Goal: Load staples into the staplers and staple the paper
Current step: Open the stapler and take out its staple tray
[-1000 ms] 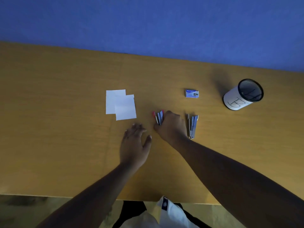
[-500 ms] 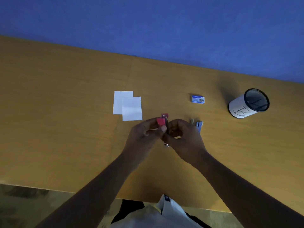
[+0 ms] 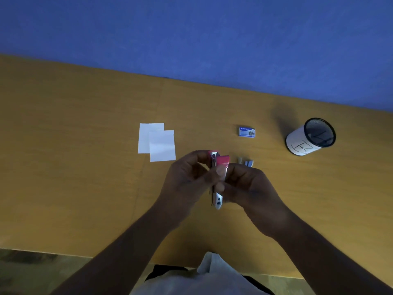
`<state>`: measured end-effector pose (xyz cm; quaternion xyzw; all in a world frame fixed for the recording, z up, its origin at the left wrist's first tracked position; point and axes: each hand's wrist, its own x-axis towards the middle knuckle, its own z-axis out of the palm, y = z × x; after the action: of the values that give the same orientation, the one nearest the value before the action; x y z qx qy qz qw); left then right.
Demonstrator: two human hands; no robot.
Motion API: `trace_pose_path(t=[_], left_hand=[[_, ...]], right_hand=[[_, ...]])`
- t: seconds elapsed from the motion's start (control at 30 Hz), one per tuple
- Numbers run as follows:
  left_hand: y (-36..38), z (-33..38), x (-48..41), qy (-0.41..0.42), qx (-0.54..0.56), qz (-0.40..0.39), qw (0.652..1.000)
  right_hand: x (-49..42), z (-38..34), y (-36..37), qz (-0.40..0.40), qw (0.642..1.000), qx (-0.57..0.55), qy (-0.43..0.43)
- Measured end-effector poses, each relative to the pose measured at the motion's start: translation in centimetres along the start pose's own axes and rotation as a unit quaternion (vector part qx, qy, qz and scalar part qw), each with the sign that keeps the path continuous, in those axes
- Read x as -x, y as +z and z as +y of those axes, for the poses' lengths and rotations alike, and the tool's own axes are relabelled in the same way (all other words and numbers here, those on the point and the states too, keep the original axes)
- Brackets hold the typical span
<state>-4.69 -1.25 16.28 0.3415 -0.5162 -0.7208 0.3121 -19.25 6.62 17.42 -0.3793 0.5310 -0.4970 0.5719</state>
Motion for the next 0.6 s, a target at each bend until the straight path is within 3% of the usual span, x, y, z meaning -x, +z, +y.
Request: trace_pose_path(t=[0.13, 0.27, 0.37, 0.47, 0.6], left_hand=[[1.1, 1.6, -0.8, 0.007, 0.037, -0.013, 0.999], [2.2, 2.2, -1.2, 0.054, -0.015, 0.014, 0.998], [2.4, 2.4, -1.0, 0.084, -0.044, 0.001, 0.995], [2.8, 2.9, -0.7, 0.109, -0.052, -0.005, 0.993], [3.1, 3.6, -0.5, 0.154, -0.072, 0.0, 0.985]], right_hand=[[0.4, -0.8, 0.2, -0.021, 0.997, -0.069, 0.02], [0.5, -1.9, 0.6, -0.017, 0.997, -0.075, 0.006], [0.7, -3.0, 0.5, 0.012, 0.999, 0.03, -0.038], [0.8, -4.2, 0.7, 0.039, 0.978, 0.188, -0.082], [0.8, -4.9, 1.2, 0.082, 0.967, 0.208, -0.119]])
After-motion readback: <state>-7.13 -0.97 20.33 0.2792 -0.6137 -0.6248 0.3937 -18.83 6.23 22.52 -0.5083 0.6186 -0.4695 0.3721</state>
